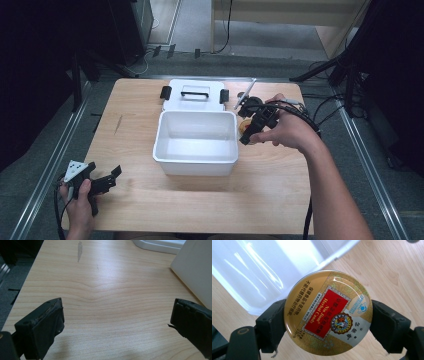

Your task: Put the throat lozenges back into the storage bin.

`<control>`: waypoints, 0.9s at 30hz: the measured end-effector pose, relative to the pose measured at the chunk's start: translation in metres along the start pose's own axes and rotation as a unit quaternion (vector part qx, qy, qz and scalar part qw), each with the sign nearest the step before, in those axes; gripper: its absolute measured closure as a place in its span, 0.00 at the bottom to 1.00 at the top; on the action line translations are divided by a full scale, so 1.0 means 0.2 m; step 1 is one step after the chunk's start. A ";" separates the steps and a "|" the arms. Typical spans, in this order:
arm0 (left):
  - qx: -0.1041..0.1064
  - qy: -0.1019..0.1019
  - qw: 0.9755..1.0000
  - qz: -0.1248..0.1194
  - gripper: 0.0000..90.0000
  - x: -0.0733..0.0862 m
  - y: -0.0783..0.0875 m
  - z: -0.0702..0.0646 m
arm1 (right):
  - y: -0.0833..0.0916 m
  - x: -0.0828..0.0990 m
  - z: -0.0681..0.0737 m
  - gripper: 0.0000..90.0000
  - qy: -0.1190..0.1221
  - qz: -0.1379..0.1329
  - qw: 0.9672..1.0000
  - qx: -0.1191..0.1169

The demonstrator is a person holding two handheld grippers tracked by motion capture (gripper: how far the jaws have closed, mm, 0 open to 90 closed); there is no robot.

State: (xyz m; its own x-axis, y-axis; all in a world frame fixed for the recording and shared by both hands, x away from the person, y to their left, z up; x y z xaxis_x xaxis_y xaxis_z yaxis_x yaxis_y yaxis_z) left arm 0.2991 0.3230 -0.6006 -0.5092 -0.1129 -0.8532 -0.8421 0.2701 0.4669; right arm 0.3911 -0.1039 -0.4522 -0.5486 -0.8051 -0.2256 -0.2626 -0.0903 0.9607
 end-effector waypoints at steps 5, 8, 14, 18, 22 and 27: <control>-0.001 -0.002 1.000 0.000 0.00 0.00 0.00 0.00 | 0.00 -0.04 0.03 0.22 0.013 -0.003 1.000 0.001; -0.003 -0.004 1.000 -0.003 0.00 0.00 0.00 0.00 | 0.01 -0.08 0.05 0.22 0.024 -0.009 1.000 0.000; -0.002 -0.007 1.000 -0.007 0.00 -0.01 0.00 0.00 | -0.01 -0.13 0.09 0.22 0.046 -0.015 0.999 0.001; -0.002 -0.008 1.000 -0.008 0.00 -0.01 0.00 0.00 | -0.02 -0.17 0.11 0.22 0.057 -0.016 0.998 0.000; -0.001 -0.007 1.000 -0.009 0.00 -0.01 0.00 0.00 | -0.02 -0.20 0.13 0.22 0.064 -0.017 0.998 0.000; -0.001 -0.008 1.000 -0.010 0.00 -0.01 0.00 0.00 | -0.02 -0.23 0.16 0.22 0.073 -0.020 0.997 -0.002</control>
State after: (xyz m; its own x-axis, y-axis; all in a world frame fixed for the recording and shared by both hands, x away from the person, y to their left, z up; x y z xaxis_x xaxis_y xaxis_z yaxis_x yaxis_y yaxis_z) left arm 0.3004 0.3225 -0.5986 -0.4902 -0.1029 -0.8655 -0.8521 0.2654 0.4510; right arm 0.3933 -0.0478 -0.4509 -0.4171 -0.8771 -0.2380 -0.2779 -0.1262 0.9523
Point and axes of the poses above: each handheld gripper's, and its own axes: y roughly backward along the jaws, x roughly out of its underside, z roughly to its left, the point moved 10 cm from there along -y, roughly forward along the jaws, and after that the axes turned 4 degrees about x, right-handed, at the moved point
